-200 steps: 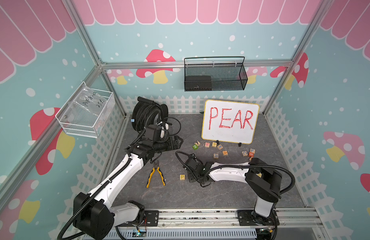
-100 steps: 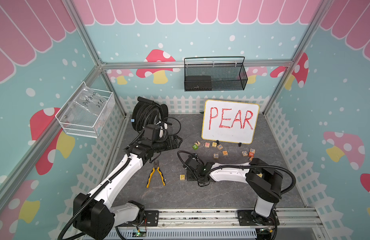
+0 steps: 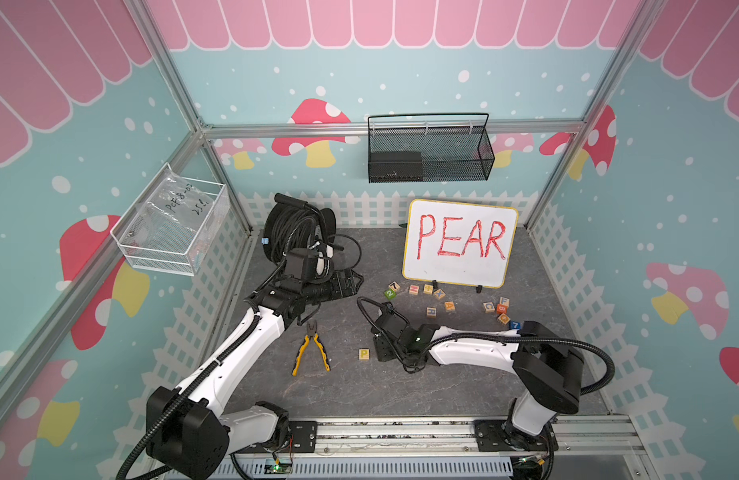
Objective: Spell the uppercase word “pear” with letter blocks
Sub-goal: Move the letter block to the center of the board.
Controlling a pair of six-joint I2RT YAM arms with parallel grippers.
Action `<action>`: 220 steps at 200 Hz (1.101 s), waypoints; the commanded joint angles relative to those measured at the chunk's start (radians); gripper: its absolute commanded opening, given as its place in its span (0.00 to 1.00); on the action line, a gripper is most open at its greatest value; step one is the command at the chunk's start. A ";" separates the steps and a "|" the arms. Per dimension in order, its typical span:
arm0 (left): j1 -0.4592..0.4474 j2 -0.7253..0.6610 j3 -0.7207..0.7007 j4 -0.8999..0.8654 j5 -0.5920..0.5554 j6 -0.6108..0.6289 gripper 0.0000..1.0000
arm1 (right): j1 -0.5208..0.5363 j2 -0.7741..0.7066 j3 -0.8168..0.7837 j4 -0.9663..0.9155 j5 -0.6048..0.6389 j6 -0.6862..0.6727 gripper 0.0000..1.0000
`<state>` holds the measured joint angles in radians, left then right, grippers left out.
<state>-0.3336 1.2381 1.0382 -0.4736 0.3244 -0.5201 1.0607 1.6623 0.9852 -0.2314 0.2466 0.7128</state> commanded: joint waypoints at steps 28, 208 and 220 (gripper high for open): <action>0.018 0.021 0.000 0.016 0.020 -0.003 0.98 | -0.017 -0.032 -0.046 0.113 -0.065 -0.564 0.66; 0.110 0.078 0.005 0.016 0.043 -0.014 0.98 | -0.141 -0.012 -0.170 0.197 -0.078 -0.530 0.65; 0.111 0.079 0.006 0.016 0.043 -0.014 0.98 | -0.140 -0.010 -0.172 0.207 -0.095 -0.524 0.65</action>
<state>-0.2306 1.3071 1.0382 -0.4728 0.3565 -0.5278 0.9173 1.6535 0.8223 -0.0528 0.1814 0.1799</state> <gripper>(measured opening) 0.982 0.645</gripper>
